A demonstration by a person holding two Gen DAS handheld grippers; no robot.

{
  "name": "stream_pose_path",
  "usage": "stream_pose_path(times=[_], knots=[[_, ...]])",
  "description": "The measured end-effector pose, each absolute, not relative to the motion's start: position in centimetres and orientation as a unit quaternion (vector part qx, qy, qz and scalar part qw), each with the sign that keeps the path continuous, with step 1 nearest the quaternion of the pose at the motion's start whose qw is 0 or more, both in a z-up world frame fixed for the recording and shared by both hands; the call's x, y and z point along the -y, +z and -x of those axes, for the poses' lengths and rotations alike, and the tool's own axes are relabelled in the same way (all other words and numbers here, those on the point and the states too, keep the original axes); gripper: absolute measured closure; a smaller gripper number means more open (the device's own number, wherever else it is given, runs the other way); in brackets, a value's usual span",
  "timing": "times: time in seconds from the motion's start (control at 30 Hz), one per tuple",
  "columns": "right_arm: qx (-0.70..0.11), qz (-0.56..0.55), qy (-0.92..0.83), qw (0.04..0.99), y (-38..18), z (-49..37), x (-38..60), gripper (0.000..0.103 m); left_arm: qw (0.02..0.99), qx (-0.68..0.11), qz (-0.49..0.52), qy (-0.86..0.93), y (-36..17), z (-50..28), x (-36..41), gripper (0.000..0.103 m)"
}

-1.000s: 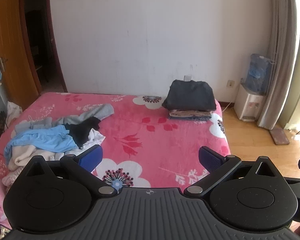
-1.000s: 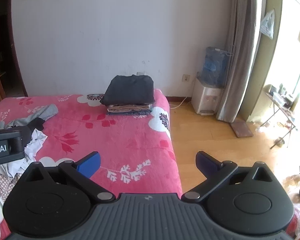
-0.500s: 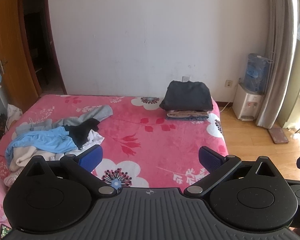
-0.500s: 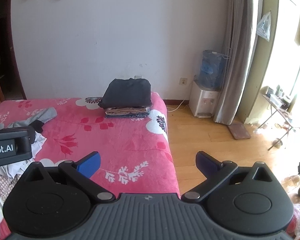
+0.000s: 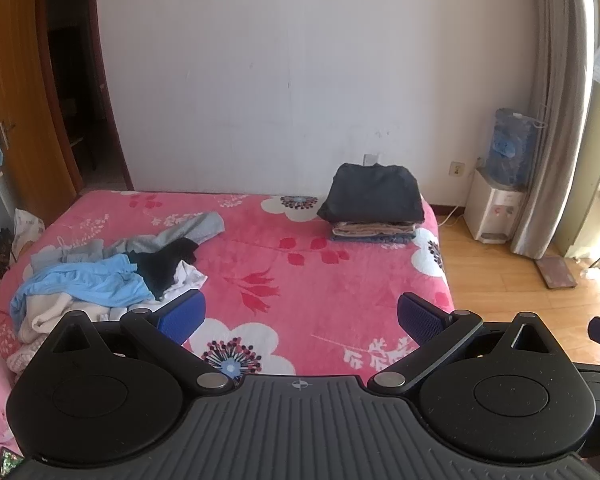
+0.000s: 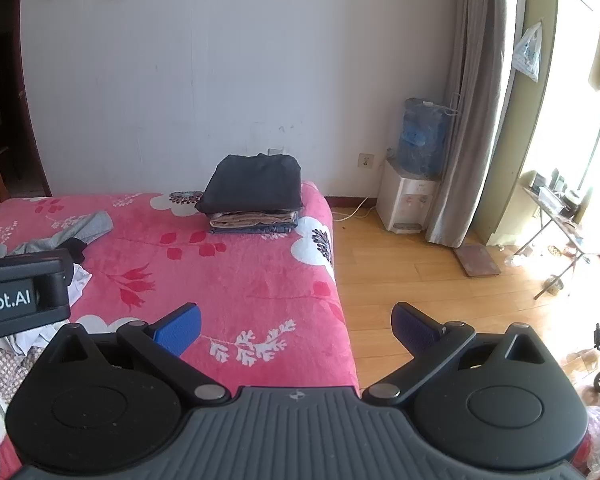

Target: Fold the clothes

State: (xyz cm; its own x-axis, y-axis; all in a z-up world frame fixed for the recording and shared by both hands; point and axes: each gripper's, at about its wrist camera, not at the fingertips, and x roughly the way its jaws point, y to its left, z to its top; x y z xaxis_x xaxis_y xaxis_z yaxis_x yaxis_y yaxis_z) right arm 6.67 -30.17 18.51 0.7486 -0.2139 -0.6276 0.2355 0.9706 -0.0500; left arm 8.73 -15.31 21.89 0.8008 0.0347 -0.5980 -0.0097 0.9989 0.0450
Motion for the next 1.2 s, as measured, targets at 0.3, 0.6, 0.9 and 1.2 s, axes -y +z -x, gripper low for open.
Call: stream_pose_path(times=[0.3, 0.6, 0.9, 1.2], knots=[[-0.333, -0.02, -0.125, 0.934, 18.62, -6.43, 30.38, 0.0, 0.948, -0.318, -0.019, 0.008, 22.02, -8.43, 15.23, 0.0], [-0.333, -0.014, -0.129, 0.934, 18.79, -6.15, 30.42, 0.0, 0.946, -0.323, -0.017, 0.003, 21.95, -8.21, 15.37, 0.0], [-0.333, -0.013, -0.133, 0.933, 19.07, -6.03, 30.74, 0.0, 0.947, -0.322, -0.015, 0.002, 21.98, -8.27, 15.4, 0.0], [-0.331, -0.007, -0.133, 0.934, 19.39, -5.91, 30.79, 0.0, 0.948, -0.319, -0.013, 0.0, 22.09, -8.39, 15.49, 0.0]])
